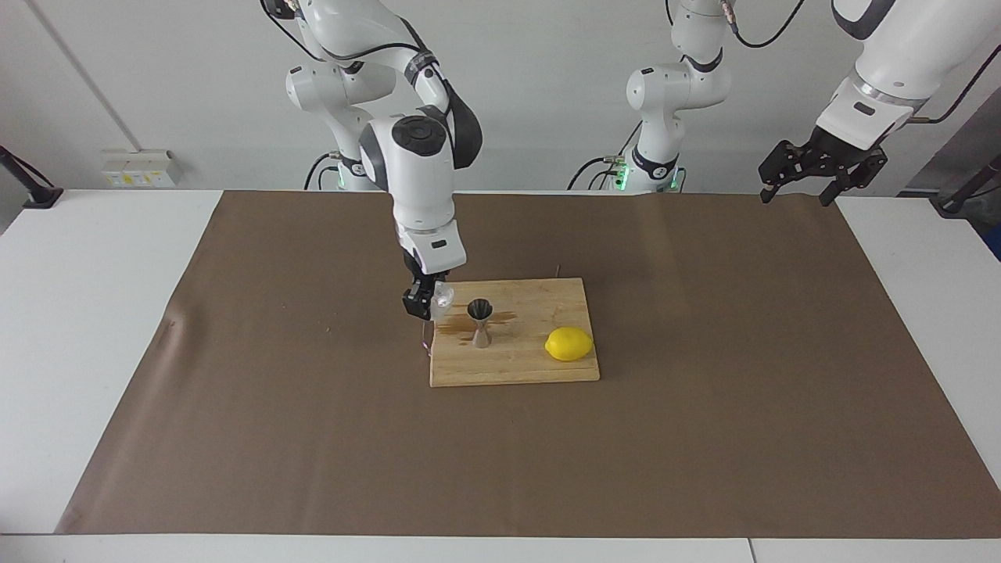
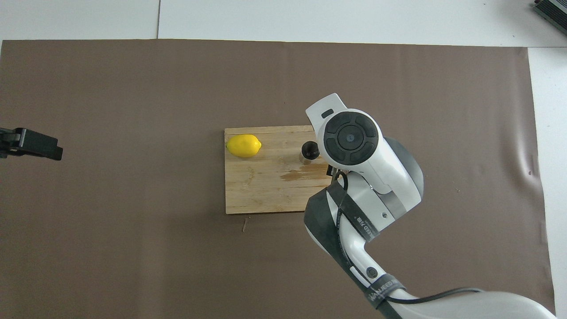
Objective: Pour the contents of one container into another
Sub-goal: 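Lift the white cup with the right gripper and carry it above the metal cup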
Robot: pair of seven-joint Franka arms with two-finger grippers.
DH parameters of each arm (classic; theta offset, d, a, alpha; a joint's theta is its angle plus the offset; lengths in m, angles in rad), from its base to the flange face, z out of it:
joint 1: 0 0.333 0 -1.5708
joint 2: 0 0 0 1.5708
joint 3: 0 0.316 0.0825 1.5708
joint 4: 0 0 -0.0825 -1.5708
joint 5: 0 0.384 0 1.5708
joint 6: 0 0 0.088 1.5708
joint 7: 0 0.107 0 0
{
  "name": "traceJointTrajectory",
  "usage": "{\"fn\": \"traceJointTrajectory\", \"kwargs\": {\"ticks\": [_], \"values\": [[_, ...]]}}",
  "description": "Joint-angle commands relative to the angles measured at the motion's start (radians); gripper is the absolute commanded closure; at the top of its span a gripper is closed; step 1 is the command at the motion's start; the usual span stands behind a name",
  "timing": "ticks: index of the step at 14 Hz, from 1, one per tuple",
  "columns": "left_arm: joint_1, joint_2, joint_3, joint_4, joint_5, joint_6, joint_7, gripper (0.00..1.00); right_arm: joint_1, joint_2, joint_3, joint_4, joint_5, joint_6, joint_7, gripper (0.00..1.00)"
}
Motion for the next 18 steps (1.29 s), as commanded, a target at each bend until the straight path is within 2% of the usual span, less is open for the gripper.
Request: {"fn": "traceJointTrajectory", "kwargs": {"ticks": [1, 3, 9, 18], "values": [[-0.011, -0.038, 0.007, -0.057, 0.017, 0.013, -0.012, 0.00, 0.042, 0.045, 0.002, 0.075, -0.086, -0.090, 0.025, 1.00], [-0.010, -0.038, 0.007, -0.057, 0.017, 0.008, -0.017, 0.00, 0.072, 0.065, 0.003, 0.101, -0.151, -0.122, 0.060, 1.00], [-0.002, -0.039, 0.007, -0.057, 0.016, 0.008, -0.017, 0.00, 0.083, 0.065, 0.003, 0.084, -0.267, -0.124, 0.063, 1.00], [0.003, -0.045, 0.007, -0.063, 0.016, -0.027, -0.018, 0.00, 0.116, 0.028, 0.006, 0.000, -0.422, -0.101, 0.039, 1.00]]}}
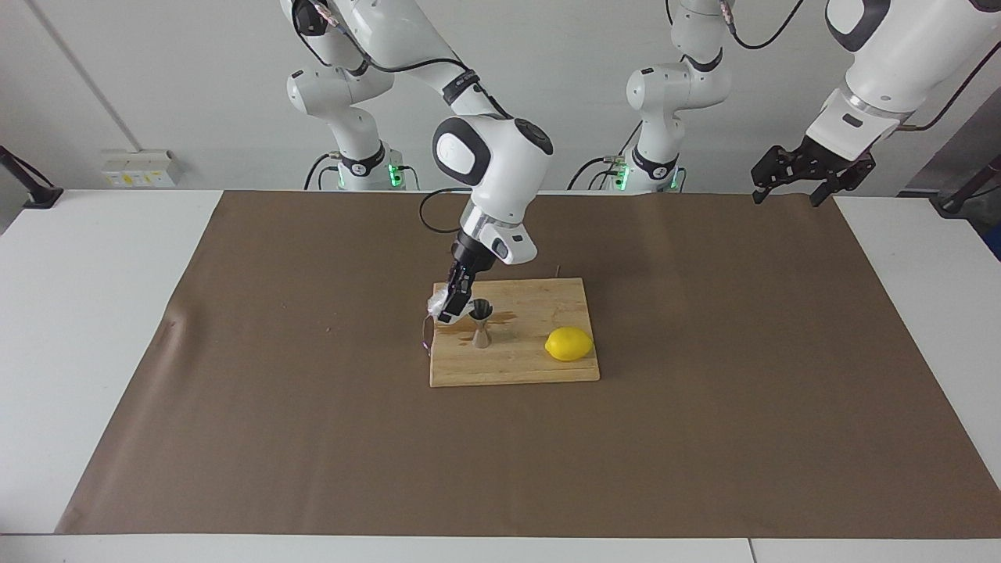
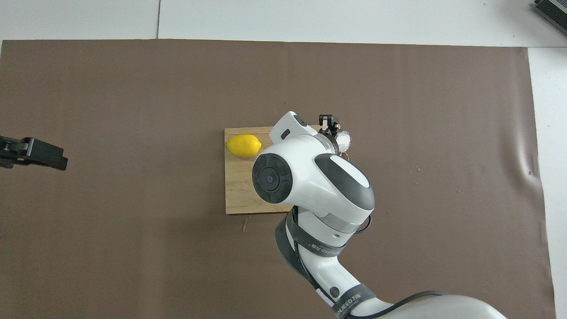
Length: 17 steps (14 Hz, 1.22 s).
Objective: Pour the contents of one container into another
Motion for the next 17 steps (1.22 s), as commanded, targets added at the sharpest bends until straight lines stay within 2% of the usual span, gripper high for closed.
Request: {"fn": "traceJointTrajectory", "kwargs": {"ticks": [1, 7, 12, 17], "values": [[0.002, -0.027, 0.002, -0.027, 0.016, -0.007, -0.012, 0.00, 0.004, -0.026, 0.004, -0.038, -0.047, 0.003, -0.030, 1.00], [0.000, -0.027, 0.002, -0.027, 0.016, -0.007, -0.012, 0.00, 0.023, -0.043, 0.007, -0.083, -0.151, 0.067, -0.145, 1.00], [0.000, -0.027, 0.002, -0.027, 0.016, -0.005, -0.012, 0.00, 0.023, -0.045, 0.007, -0.089, -0.160, 0.073, -0.146, 1.00], [0.000, -0.027, 0.002, -0.027, 0.016, -0.007, -0.012, 0.00, 0.026, -0.060, 0.009, -0.126, -0.223, 0.096, -0.146, 1.00]]}}
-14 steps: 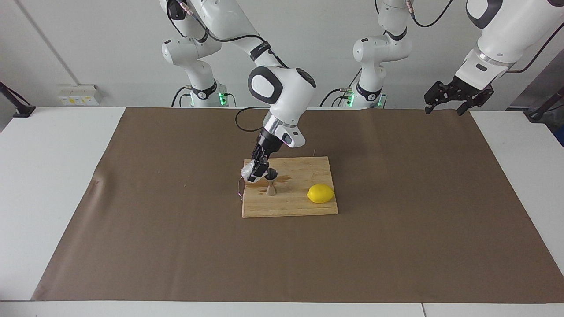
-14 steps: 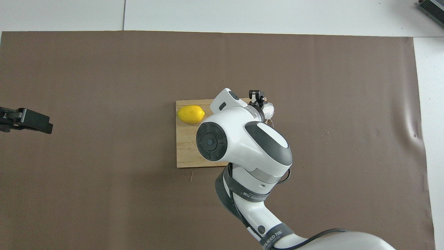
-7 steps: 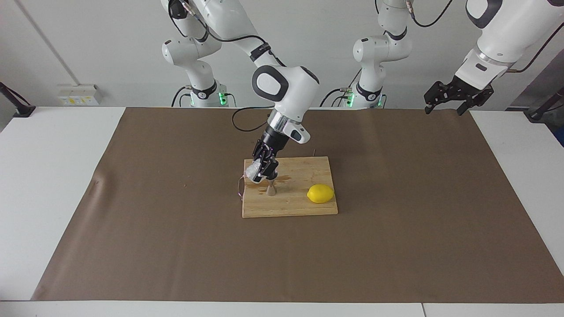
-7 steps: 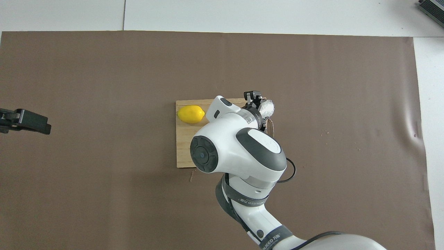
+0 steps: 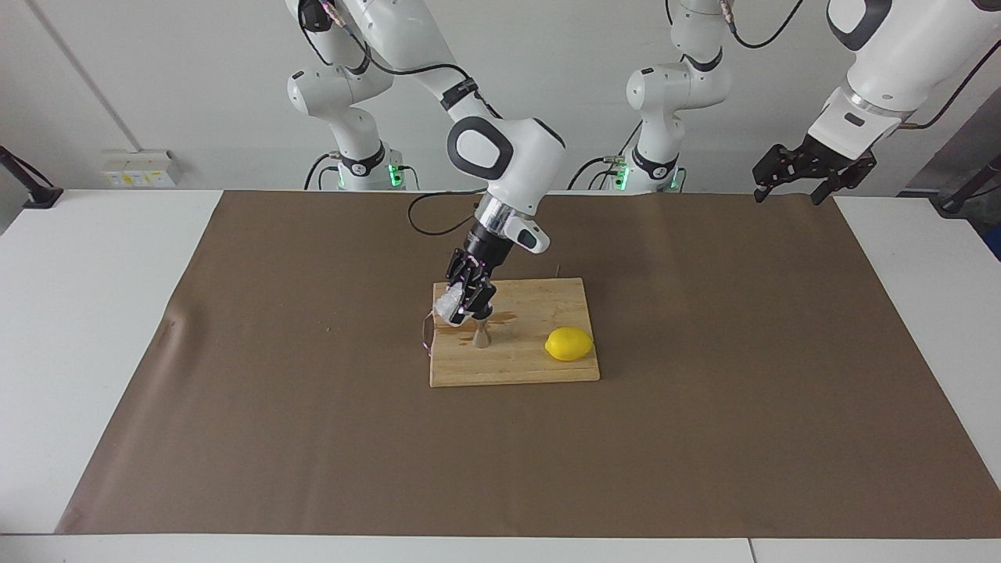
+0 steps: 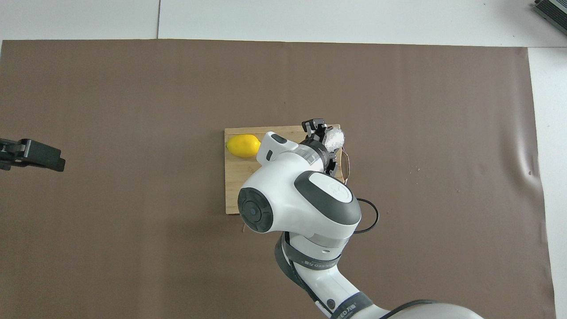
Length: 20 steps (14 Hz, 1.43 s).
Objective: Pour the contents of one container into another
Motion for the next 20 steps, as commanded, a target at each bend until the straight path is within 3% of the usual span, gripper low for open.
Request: {"fn": "traceJointTrajectory", "kwargs": {"ticks": [1, 10, 15, 17, 20], "values": [[0.001, -0.025, 0.000, -0.025, 0.016, -0.005, -0.011, 0.00, -0.004, -0.036, 0.005, -0.046, -0.044, 0.025, -0.012, 1.00], [0.001, -0.025, 0.000, -0.025, 0.016, -0.007, -0.011, 0.00, -0.008, -0.031, 0.009, -0.029, -0.018, 0.023, 0.001, 1.00], [0.001, -0.025, 0.000, -0.025, 0.016, -0.007, -0.011, 0.00, -0.021, -0.018, 0.007, 0.024, 0.089, 0.012, 0.049, 1.00], [0.001, -0.025, 0.000, -0.025, 0.016, -0.007, -0.011, 0.00, -0.026, -0.019, -0.001, 0.029, 0.213, 0.005, 0.104, 1.00], [0.001, -0.025, 0.000, -0.025, 0.016, -0.007, -0.011, 0.00, -0.032, -0.022, -0.001, 0.038, 0.234, -0.018, 0.152, 1.00]]}}
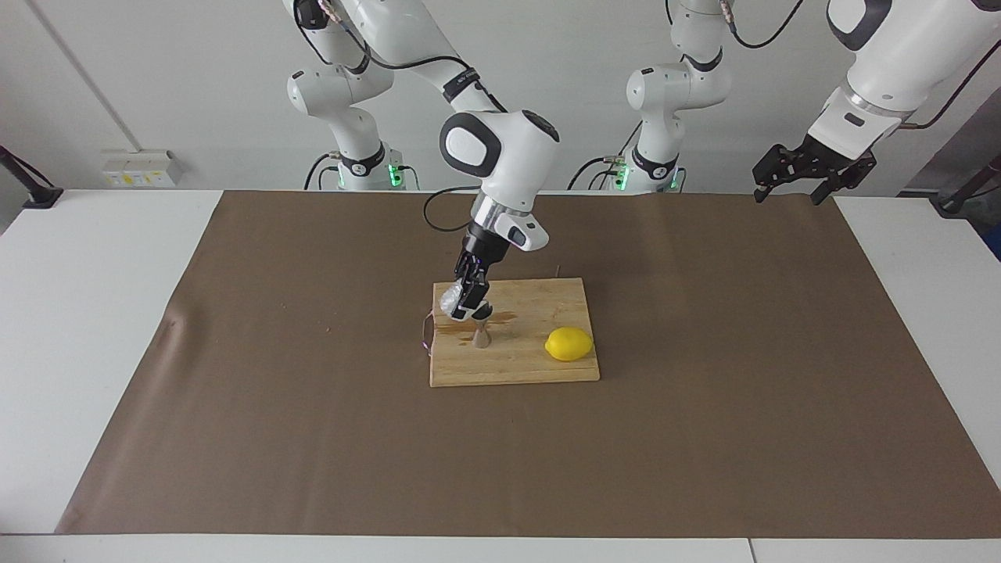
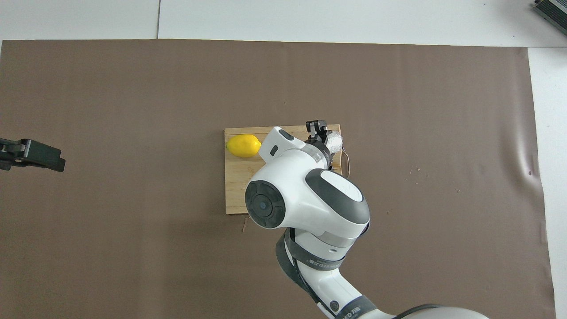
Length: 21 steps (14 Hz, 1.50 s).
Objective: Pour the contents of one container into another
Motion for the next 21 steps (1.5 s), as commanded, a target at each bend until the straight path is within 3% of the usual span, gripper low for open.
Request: {"fn": "traceJointTrajectory", "kwargs": {"ticks": [1, 4, 10, 17, 21], "values": [[0.001, -0.025, 0.000, -0.025, 0.016, -0.007, -0.010, 0.00, -0.011, -0.012, 0.007, 0.011, 0.060, -0.029, 0.059, 1.00], [0.001, -0.025, 0.000, -0.024, 0.016, -0.007, -0.010, 0.00, -0.057, -0.014, 0.006, 0.043, 0.216, -0.043, 0.158, 1.00], [0.003, -0.018, 0.000, -0.022, 0.016, 0.087, -0.008, 0.00, -0.175, -0.052, 0.009, 0.049, 0.382, -0.072, 0.026, 1.00], [0.001, -0.021, 0.000, -0.027, 0.016, 0.087, -0.008, 0.00, -0.387, -0.081, 0.010, 0.029, 0.554, -0.068, -0.392, 1.00], [0.001, -0.021, 0.000, -0.027, 0.016, 0.087, -0.008, 0.00, -0.557, -0.099, 0.009, -0.073, 0.716, 0.049, -0.774, 1.00]]}}
